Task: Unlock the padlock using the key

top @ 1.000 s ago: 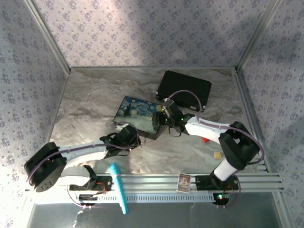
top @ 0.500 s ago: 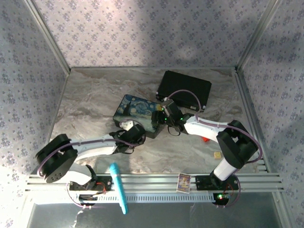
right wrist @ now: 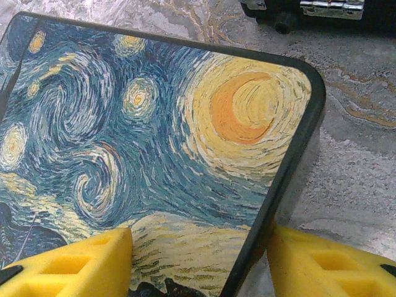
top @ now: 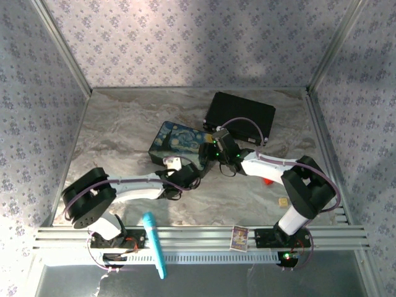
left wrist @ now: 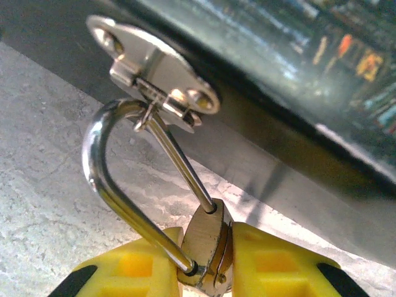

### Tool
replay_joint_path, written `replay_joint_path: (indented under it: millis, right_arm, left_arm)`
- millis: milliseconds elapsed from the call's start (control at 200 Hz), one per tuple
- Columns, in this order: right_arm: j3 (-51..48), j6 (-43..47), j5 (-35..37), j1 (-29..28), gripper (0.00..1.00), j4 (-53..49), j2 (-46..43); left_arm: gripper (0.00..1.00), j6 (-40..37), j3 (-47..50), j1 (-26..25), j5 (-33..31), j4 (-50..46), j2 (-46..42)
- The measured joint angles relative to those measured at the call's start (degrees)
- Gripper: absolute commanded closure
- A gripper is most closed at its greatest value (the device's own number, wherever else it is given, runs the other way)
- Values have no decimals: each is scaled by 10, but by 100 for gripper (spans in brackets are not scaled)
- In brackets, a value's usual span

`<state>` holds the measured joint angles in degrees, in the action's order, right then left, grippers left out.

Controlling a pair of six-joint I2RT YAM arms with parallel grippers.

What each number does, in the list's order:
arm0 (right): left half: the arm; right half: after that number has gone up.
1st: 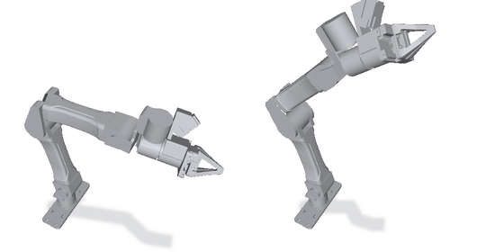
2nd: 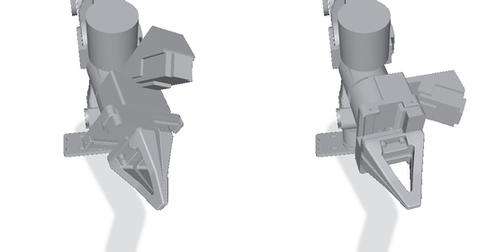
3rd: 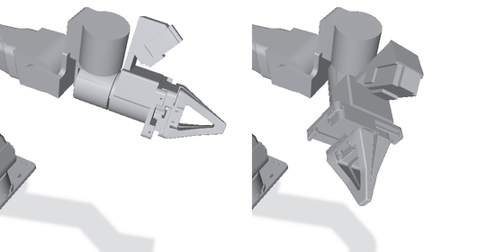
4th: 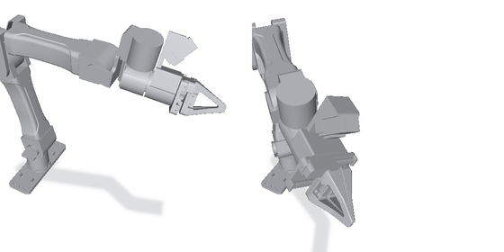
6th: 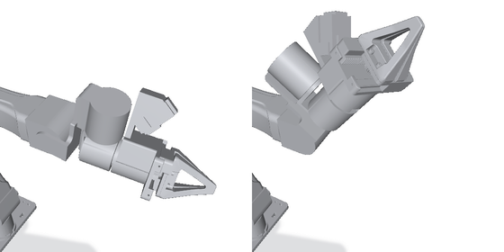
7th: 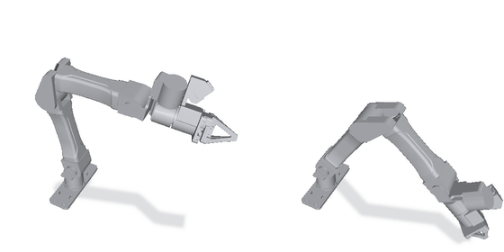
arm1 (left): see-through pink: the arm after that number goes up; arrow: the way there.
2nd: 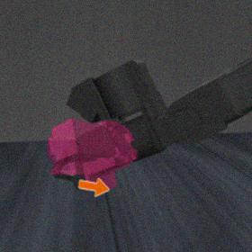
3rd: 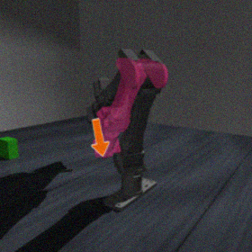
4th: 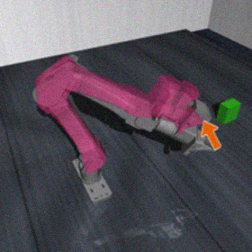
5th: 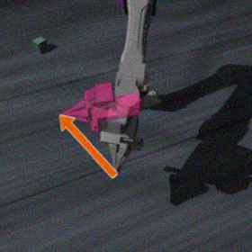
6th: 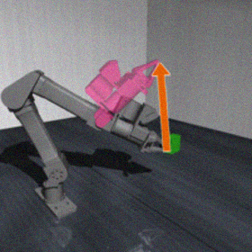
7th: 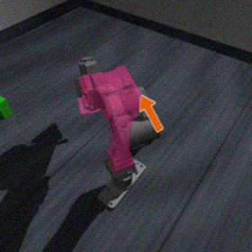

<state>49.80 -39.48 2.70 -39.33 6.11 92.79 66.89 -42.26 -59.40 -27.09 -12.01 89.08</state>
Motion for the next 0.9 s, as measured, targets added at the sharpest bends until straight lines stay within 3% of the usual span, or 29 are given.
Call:
replay_joint_path:
  millis: [70, 250, 490, 740, 825, 900]
  right_arm:
    - [-4, -2, -1, 1, 41, 7, 0]
    - [-6, -2, -2, 7, 42, 12, 0]
    - [-5, -2, -19, 8, 43, 21, 8]
    - [-4, -2, -27, 8, 43, 34, 15]
    - [-4, -2, -27, 8, 43, 34, 14]
    - [-5, -2, -27, 8, 43, 35, 13]
  left_arm:
    - [86, 0, -5, 0, 0, -5, 3]
    - [88, -1, -20, 1, 7, -47, -4]
    - [89, -54, 23, 37, 76, -50, -71]
    - [85, -58, -30, 9, 17, -92, -6]
    - [74, -54, -57, -6, -14, -117, 23]
    - [73, -55, -72, -14, -31, -131, 42]
